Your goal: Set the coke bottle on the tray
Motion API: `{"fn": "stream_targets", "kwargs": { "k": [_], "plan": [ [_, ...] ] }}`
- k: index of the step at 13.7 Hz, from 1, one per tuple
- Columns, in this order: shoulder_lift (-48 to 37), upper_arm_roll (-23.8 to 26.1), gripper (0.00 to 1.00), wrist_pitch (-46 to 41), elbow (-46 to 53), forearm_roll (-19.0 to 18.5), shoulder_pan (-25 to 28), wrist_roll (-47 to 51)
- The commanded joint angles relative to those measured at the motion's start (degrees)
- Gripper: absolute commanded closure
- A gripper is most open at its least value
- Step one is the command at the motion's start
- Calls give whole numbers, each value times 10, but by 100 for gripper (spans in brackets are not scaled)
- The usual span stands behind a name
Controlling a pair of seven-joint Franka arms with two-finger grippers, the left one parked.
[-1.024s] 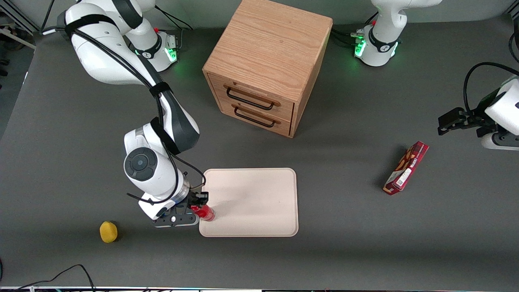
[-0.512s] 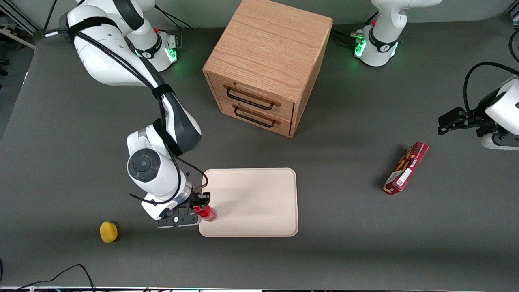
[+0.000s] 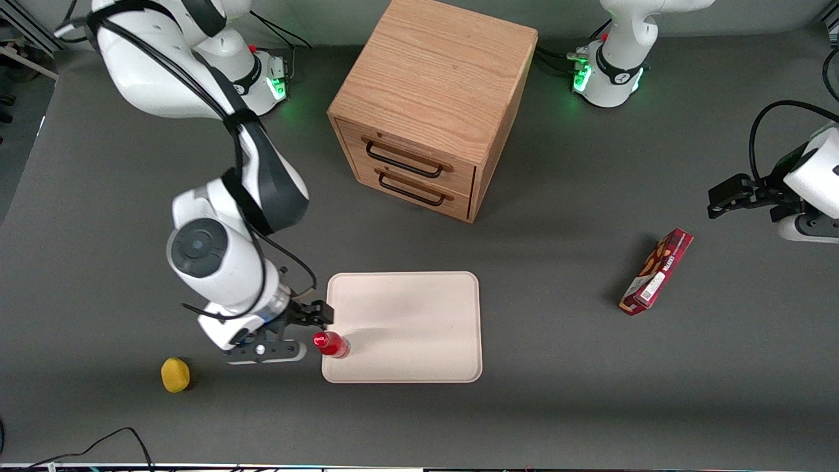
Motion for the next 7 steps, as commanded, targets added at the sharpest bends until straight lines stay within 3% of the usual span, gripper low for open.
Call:
{"fn": "stream_targets", "kwargs": {
  "k": [1,5,7],
  "plan": [
    [-66,10,0,-61,-19,3,-48,4],
    [-138,10,0,-111,-38,7,-120,-129],
    [-169,10,0,-147,-37,26,-149,-157]
  ]
}}
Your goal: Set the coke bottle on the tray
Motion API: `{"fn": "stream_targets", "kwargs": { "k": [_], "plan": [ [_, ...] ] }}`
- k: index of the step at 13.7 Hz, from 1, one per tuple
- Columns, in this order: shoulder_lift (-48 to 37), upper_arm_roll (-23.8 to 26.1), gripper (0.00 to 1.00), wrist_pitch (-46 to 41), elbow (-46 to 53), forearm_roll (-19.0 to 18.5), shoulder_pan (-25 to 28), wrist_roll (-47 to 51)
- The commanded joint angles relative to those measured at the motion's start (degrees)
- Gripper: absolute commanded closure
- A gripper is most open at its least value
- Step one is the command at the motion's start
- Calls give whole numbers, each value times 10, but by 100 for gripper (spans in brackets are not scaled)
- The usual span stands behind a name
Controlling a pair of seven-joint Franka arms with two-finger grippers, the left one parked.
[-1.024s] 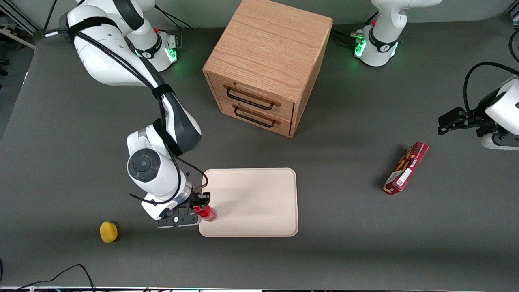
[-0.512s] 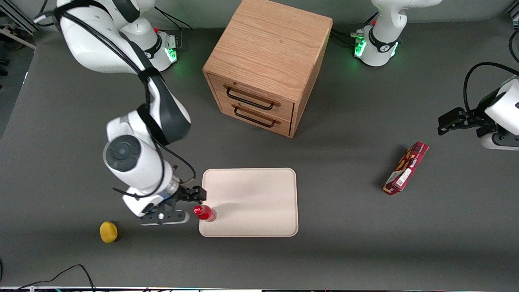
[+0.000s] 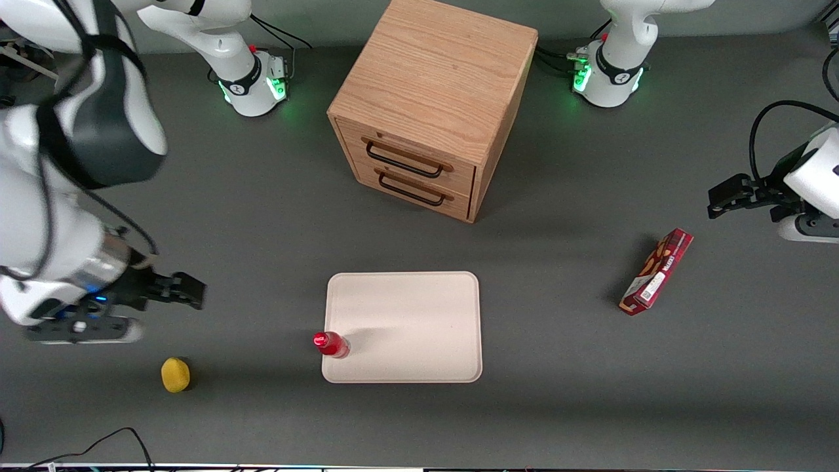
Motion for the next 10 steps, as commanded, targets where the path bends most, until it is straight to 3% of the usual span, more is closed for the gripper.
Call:
{"fn": "stream_targets", "kwargs": {
  "k": [1,4,6,10],
  "plan": [
    [-57,7,0,-34,-27,19,-42,-48],
    [-77,7,0,-64,-26,21,-77,-75],
    [-94,7,0,-95,-47,52,-103,-73],
    [-212,7,0,56,-251,61,-132,-76]
  ]
}}
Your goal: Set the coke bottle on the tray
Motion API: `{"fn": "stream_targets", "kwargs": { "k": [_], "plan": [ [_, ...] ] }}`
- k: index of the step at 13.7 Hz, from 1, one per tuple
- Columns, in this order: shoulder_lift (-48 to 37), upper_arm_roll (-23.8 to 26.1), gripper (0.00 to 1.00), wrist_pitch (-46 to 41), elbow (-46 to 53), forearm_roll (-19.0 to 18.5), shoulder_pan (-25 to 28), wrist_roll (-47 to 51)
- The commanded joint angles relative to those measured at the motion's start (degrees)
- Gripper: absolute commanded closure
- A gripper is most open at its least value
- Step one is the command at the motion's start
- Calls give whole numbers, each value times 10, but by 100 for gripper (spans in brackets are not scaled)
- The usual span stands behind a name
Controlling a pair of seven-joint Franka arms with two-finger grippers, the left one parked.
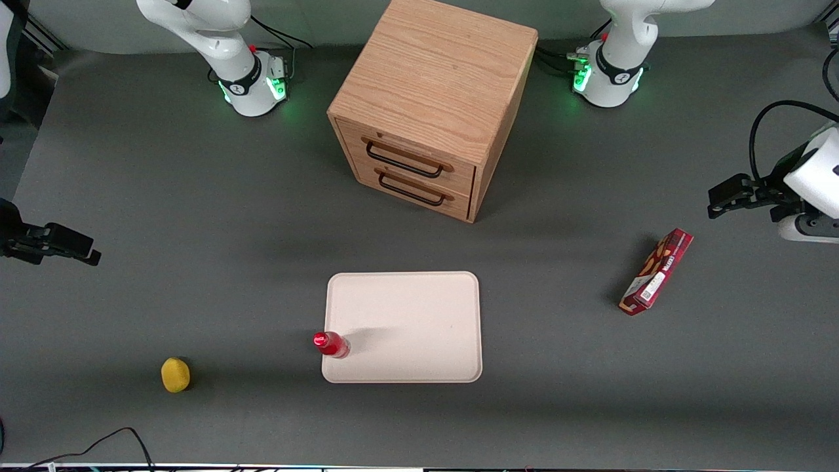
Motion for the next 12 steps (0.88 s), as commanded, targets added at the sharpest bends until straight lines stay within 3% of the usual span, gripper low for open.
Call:
{"fn": "stream_targets", "kwargs": {
  "k": [1,12],
  "plan": [
    [-122,5,0,104,-187,10,-16,-12],
    [-146,2,0,78,-186,22,-47,-52]
  ]
}}
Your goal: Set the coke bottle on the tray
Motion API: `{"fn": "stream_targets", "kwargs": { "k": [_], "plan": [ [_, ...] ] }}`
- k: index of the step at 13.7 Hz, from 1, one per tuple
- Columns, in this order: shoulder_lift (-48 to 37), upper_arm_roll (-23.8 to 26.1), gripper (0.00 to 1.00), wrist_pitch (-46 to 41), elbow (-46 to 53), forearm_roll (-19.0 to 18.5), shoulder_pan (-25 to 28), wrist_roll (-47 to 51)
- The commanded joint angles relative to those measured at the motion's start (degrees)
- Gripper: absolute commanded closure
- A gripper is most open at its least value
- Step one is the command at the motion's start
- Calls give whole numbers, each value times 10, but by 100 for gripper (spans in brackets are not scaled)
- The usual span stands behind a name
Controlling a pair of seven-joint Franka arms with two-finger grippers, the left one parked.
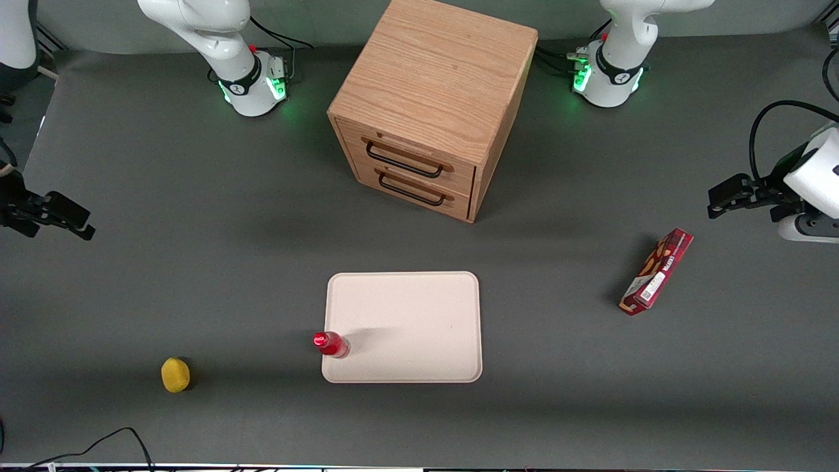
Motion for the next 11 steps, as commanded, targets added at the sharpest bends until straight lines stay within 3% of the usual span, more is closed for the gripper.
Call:
{"fn": "stream_targets", "kwargs": {
  "k": [1,11],
  "plan": [
    [-9,5,0,-14,3,14,-6,-20],
    [0,8,0,-28,16,14,2,-13]
  ]
}}
